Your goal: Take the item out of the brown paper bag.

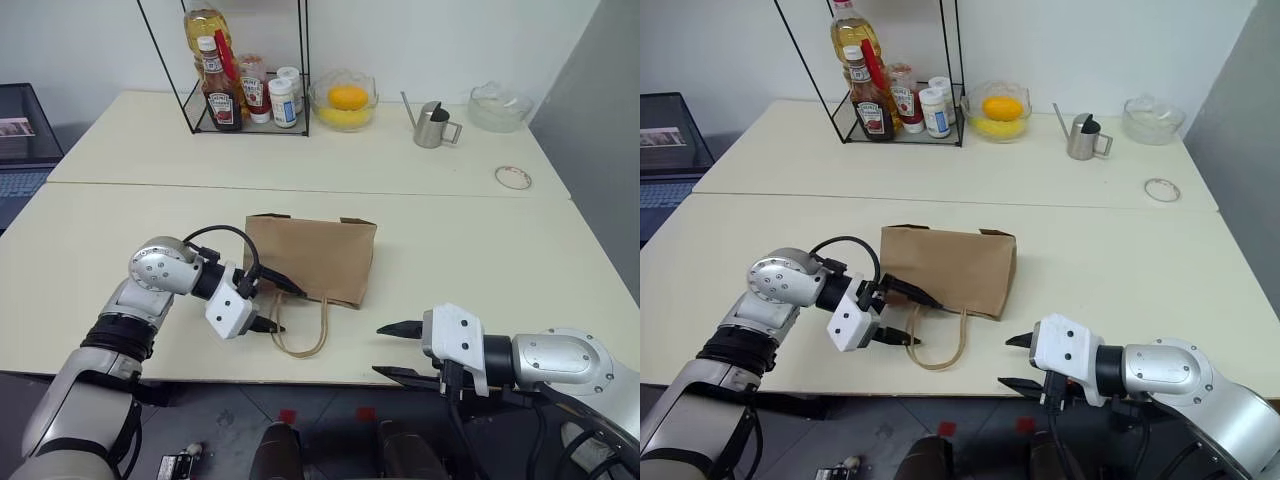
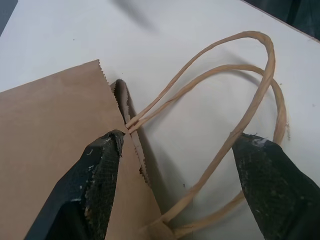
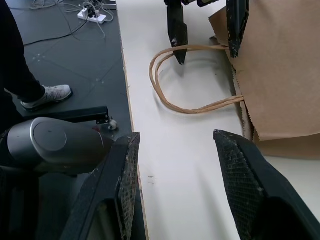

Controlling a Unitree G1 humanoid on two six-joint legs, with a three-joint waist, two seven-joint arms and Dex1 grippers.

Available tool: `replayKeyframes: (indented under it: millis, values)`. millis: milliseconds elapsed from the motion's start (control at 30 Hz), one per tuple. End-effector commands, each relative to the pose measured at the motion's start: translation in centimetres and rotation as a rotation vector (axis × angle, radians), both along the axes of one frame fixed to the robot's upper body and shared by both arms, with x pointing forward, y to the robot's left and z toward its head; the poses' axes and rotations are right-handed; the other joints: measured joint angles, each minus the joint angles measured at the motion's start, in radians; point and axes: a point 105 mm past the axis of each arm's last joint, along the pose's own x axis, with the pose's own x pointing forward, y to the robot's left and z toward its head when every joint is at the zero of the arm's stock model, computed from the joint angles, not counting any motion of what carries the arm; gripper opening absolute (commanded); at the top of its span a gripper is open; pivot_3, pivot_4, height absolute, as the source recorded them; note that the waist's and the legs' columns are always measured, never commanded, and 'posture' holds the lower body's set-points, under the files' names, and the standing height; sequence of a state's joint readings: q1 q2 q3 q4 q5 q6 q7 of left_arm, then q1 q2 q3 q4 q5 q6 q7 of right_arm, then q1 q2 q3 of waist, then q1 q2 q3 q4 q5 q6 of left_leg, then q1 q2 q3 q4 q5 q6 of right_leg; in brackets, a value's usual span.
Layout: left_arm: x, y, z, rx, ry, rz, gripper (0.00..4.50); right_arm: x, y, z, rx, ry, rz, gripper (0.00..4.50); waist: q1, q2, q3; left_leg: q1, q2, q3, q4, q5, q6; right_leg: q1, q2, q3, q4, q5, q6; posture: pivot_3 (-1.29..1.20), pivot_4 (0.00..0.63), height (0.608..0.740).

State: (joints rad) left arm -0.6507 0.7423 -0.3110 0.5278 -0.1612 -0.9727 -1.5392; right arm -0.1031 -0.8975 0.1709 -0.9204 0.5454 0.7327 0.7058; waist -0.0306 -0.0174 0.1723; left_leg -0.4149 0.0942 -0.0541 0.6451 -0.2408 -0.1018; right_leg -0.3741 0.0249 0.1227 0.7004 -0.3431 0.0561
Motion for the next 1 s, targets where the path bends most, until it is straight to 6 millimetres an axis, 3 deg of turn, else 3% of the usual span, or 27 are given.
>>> replayKeyframes:
  millis: [33, 333, 367, 500, 633, 833, 1000]
  values:
    - [0.1, -0.5, 0.5, -0.027, -0.030, -0.016, 3.03, -0.2, 0.2, 0.8, 0.003, -0.047, 0.020, 2.46, 0.000, 0.000, 0.000, 0.000, 0.000, 0.000, 0.000, 0.000, 0.000, 0.000, 0.000, 0.000, 0.000, 0.000, 0.000, 0.00, 0.150, 0.740]
    - [0.4, -1.3, 2.0, -0.132, 0.042, 0.035, 0.15, 0.8, 0.2, 0.7, -0.030, -0.126, 0.026, 2.46, -0.001, 0.000, 0.000, 0.000, 0.000, 0.000, 0.000, 0.000, 0.000, 0.000, 0.000, 0.000, 0.000, 0.000, 0.000, 0.00, 0.150, 0.740]
    - [0.6, -1.5, 2.4, -0.156, 0.085, 0.065, 0.04, 1.1, 0.2, 0.7, -0.041, -0.157, 0.030, 2.46, -0.001, 0.000, 0.000, 0.000, 0.000, 0.000, 0.000, 0.000, 0.000, 0.000, 0.000, 0.000, 0.000, 0.000, 0.000, 0.00, 0.150, 0.740]
    - [1.1, -2.4, 4.5, -0.269, 0.264, 0.192, 0.04, 2.1, 0.4, 0.5, -0.070, -0.278, 0.062, 2.46, -0.001, 0.000, 0.000, 0.000, 0.000, 0.000, 0.000, 0.000, 0.000, 0.000, 0.000, 0.000, 0.000, 0.000, 0.000, 0.00, 0.150, 0.740]
    - [1.2, -3.3, 6.6, -0.366, 0.451, 0.300, 0.04, 2.9, 0.6, -1.3, -0.137, -0.508, 0.184, 2.46, -0.001, 0.000, 0.000, 0.000, 0.000, 0.000, 0.000, 0.000, 0.000, 0.000, 0.000, 0.000, 0.000, 0.000, 0.000, 0.00, 0.150, 0.740]
    - [0.3, -3.0, 6.3, -0.324, 0.507, 0.334, 0.04, 2.6, 1.5, -2.5, -0.133, -0.691, 0.300, 2.46, -0.001, 0.000, 0.000, 0.000, 0.000, 0.000, 0.000, 0.000, 0.000, 0.000, 0.000, 0.000, 0.000, 0.000, 0.000, 0.00, 0.150, 0.740]
    - [-0.3, -2.5, 5.3, -0.287, 0.524, 0.347, 0.04, 3.4, 2.8, -0.7, -0.068, -0.846, 0.286, 2.46, -0.001, 0.000, 0.000, 0.001, 0.000, 0.000, 0.000, 0.000, 0.000, 0.000, 0.000, 0.000, 0.001, 0.000, 0.000, 0.00, 0.150, 0.740]
